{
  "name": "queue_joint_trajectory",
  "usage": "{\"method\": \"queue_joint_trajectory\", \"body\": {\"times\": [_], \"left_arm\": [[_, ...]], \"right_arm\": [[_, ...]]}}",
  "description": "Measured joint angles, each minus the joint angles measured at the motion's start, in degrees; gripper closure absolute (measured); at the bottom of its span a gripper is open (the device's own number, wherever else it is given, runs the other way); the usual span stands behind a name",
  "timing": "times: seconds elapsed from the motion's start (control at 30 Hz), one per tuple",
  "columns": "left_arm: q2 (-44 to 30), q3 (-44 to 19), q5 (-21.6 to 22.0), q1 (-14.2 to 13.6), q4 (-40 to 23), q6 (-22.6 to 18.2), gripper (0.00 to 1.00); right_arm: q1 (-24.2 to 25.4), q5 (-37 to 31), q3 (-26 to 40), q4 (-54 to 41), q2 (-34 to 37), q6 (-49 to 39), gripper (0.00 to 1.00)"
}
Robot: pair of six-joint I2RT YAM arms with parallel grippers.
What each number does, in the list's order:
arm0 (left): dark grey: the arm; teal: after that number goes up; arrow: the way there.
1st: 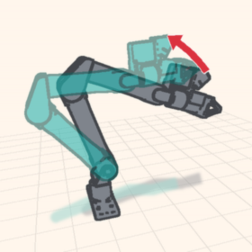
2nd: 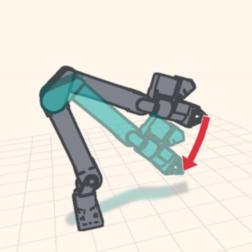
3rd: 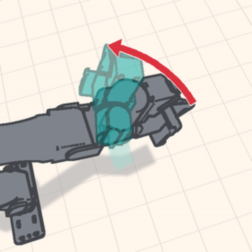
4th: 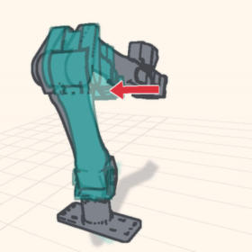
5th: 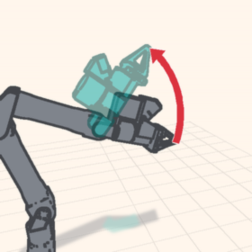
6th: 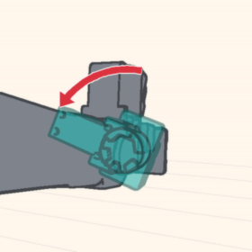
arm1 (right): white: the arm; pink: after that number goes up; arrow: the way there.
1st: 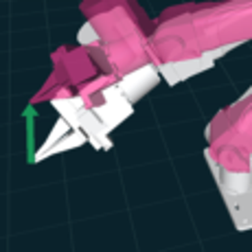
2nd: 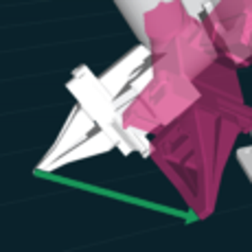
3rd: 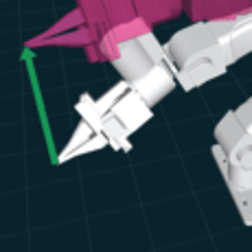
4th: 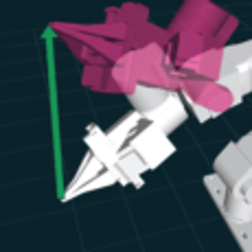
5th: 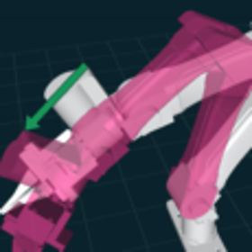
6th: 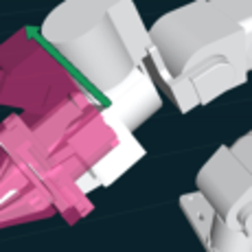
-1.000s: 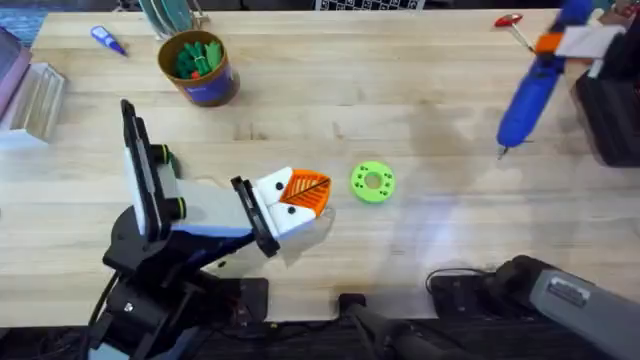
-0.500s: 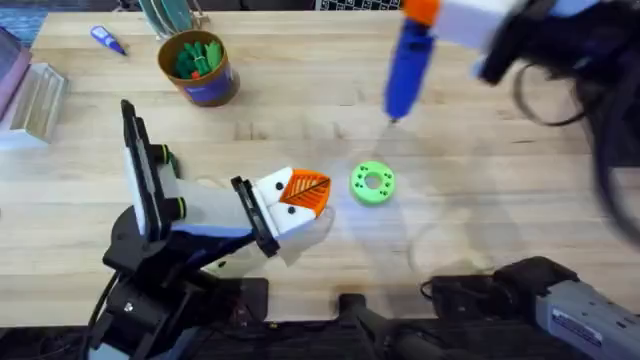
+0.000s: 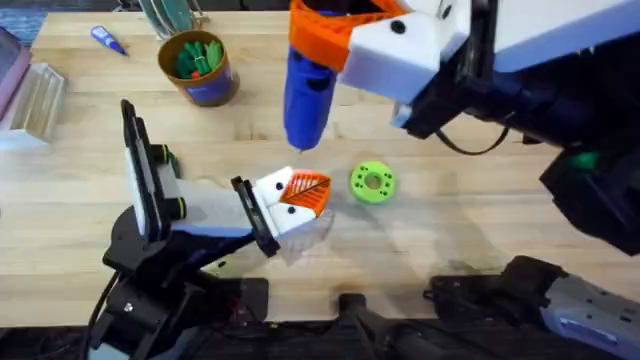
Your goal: Pick up the gripper from the table and insert it into the empty holder that is missing its gripper. Then pick up a screw, insert it into the mounting hole, and use the screwdriver to tighten it. Finally, clean up the table by picking up the vegetable and placing it into the bucket.
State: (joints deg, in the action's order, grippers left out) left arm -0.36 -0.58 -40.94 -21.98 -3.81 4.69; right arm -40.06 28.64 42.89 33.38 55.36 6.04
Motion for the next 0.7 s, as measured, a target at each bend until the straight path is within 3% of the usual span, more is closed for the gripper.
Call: {"method": "queue_joint_trajectory", "body": {"times": [0.43, 0.7], "left_arm": [[0.0, 0.0, 0.0, 0.0, 0.0, 0.0, 0.994], [0.0, 0.0, 0.0, 0.0, 0.0, 0.0, 0.994]], "right_arm": [[-6.7, -3.8, 0.0, 1.5, 5.7, 1.3, 0.978], [-7.2, -4.2, 0.0, 2.2, 6.4, 1.5, 0.978]]}}
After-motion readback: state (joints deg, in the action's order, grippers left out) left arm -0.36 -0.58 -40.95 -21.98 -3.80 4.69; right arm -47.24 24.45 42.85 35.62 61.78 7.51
